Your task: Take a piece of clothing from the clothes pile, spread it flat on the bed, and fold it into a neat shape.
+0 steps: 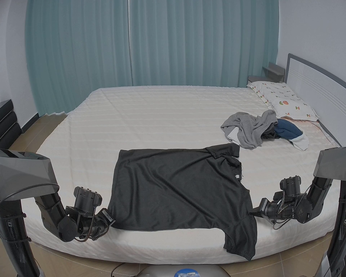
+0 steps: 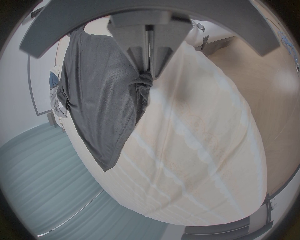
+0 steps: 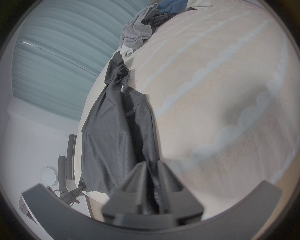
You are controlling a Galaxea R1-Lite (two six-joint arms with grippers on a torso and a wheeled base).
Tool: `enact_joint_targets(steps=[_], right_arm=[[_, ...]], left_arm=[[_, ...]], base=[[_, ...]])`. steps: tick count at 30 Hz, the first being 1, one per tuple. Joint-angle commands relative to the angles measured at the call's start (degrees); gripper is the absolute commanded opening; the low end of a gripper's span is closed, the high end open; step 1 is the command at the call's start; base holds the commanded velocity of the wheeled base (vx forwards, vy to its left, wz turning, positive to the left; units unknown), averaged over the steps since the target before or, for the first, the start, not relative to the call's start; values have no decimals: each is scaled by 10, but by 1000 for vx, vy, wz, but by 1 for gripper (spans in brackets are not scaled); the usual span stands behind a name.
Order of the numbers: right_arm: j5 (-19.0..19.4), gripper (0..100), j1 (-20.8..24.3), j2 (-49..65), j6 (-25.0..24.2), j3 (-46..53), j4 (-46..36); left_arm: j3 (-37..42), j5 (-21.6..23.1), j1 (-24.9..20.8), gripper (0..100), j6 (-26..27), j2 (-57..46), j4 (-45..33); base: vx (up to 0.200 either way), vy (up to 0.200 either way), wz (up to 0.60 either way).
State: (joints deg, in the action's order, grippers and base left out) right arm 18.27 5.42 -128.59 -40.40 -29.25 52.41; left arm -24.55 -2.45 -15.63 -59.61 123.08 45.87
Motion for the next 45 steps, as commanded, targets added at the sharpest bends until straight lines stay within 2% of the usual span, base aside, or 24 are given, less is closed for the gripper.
enact_joint_targets(steps=[1,5,12,18,26,34,37,43,44,45], right_arm=[[0,0,-4,4,-4,3,-3],[-2,0,-20,19,-2,15,-6],[-2,0,-60,73,19,33,-19],[0,0,-97,113,122,38,-108],[-2,0,-102,117,150,48,-115],[-3,0,-114,135,218,62,-151],[-5,0,-114,135,216,53,-150],[-5,0,-114,106,215,48,-140],[-5,100,-111,98,217,50,-139],[-5,100,-110,92,218,50,-138]], left_arm=[[0,0,1,0,0,0,-1],[6,-1,1,0,4,-2,-2],[24,-1,19,0,44,-21,-5],[55,1,55,0,100,-42,-7],[72,1,56,0,145,-57,-46],[66,5,65,0,166,-88,-104],[60,8,83,0,167,-87,-101],[57,10,83,0,166,-80,-100],[57,10,83,0,166,-80,-100],[57,11,83,0,166,-79,-100]], base=[[0,0,0],[0,0,0],[0,0,0],[0,0,0],[0,0,0],[0,0,0],[0,0,0],[0,0,0],[0,0,0],[0,0,0]])
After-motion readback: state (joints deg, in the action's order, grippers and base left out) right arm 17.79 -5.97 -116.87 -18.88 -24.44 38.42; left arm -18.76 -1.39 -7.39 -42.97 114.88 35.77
